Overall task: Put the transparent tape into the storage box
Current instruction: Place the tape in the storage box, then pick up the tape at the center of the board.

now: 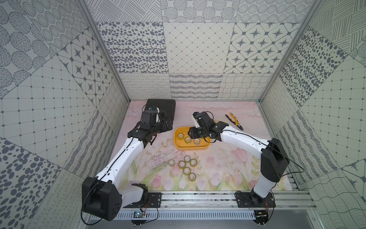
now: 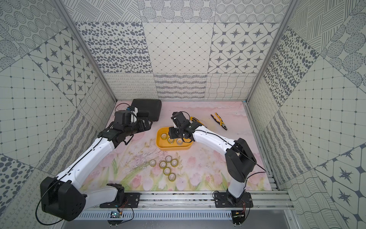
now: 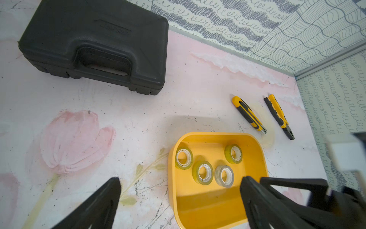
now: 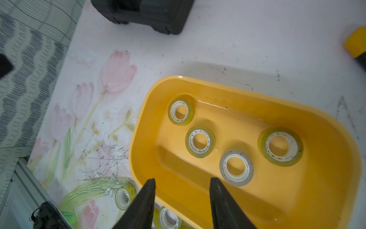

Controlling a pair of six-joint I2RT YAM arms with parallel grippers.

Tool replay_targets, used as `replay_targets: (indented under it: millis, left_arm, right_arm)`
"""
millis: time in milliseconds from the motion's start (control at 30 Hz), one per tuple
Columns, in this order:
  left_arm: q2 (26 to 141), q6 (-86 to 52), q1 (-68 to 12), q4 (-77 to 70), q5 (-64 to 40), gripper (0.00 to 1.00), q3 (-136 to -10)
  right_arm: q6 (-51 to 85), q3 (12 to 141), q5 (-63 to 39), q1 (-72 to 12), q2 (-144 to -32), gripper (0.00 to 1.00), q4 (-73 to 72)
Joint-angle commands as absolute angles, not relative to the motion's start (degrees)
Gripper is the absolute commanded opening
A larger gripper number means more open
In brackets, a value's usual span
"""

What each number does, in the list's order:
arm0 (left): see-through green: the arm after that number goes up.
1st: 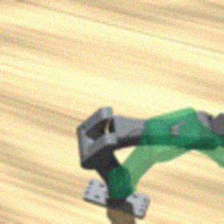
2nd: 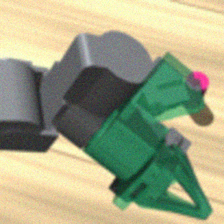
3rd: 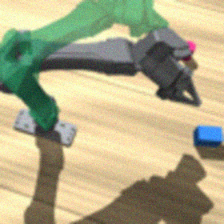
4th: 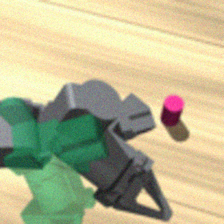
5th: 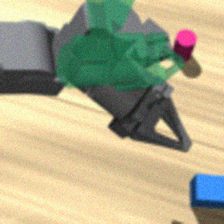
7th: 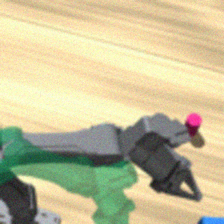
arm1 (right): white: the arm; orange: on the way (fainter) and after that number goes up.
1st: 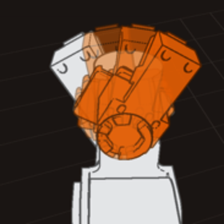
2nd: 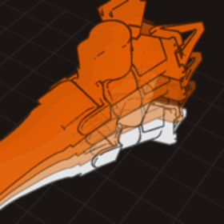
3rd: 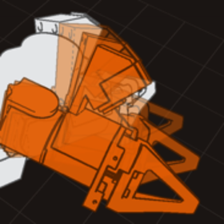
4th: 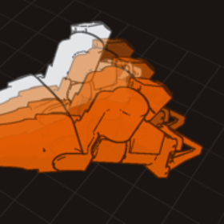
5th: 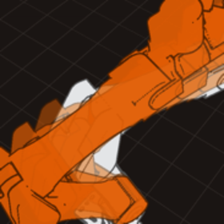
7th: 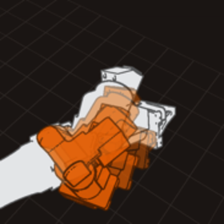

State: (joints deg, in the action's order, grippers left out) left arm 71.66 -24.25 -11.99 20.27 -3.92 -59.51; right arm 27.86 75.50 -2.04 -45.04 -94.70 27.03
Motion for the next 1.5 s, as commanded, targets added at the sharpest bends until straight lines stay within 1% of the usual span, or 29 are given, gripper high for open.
replay_targets:
  millis: [0, 233, 400, 500, 567, 733, 867, 967, 1033, 1167, 1200, 1333, 1467]
  left_arm:
    - [72.2, -24.2, -12.2, 17.7, -6.6, 0.99, -59.4]
    - [73.2, -23.1, -12.9, 17.3, -6.8, 0.99, -59.7]
    - [73.0, -22.3, -12.8, 17.8, -6.2, 0.99, -60.0]
    - [72.1, -23.1, -12.8, 17.5, -7.6, 0.99, -60.5]
    - [71.3, -23.1, -12.8, 16.8, -8.5, 0.99, -60.4]
    - [70.3, -22.0, -12.7, 16.5, -6.0, 0.99, -59.6]
    - [70.8, -23.2, -12.5, 16.5, -9.1, 0.99, -60.2]
    - [71.5, -23.2, -12.5, 16.0, -9.2, 0.99, -59.9]
    - [72.3, -23.4, -12.3, 16.6, -8.8, 0.99, -60.4]
    - [73.5, -24.0, -11.3, 15.0, -11.7, 0.99, -60.9]
    - [73.9, -24.7, -10.1, 13.7, -14.1, 0.99, -61.0]
    - [75.7, -28.7, -4.0, 8.8, -20.2, 0.99, -58.9]
    - [76.1, -29.3, -3.5, 8.0, -20.8, 0.99, -58.0]
  right_arm:
    - [27.9, 68.3, -0.3, -45.4, -89.6, 0.49, 25.7]
    - [29.4, 55.9, -2.9, -45.7, -81.8, 0.49, 22.5]
    - [28.7, 52.2, -3.9, -46.1, -80.4, 0.49, 21.0]
    - [28.3, 50.8, -3.9, -46.4, -81.1, 0.49, 19.2]
    - [28.4, 50.3, -4.6, -46.5, -81.7, 0.49, 18.2]
    - [28.1, 49.9, -7.1, -46.7, -83.8, 0.48, 17.7]
    - [28.4, 50.1, -7.6, -46.7, -85.3, 0.48, 17.3]
    - [28.1, 50.4, -8.6, -46.7, -85.5, 0.48, 17.3]
    - [27.8, 50.3, -8.1, -46.7, -85.1, 0.48, 16.9]
    - [28.4, 50.0, -7.0, -46.7, -83.1, 0.48, 16.0]
    - [29.2, 50.3, -6.4, -46.7, -82.4, 0.48, 16.5]
    - [31.6, 52.9, -6.2, -46.8, -79.5, 0.48, 22.8]
    - [34.5, 51.9, -4.3, -46.8, -75.6, 0.48, 25.8]
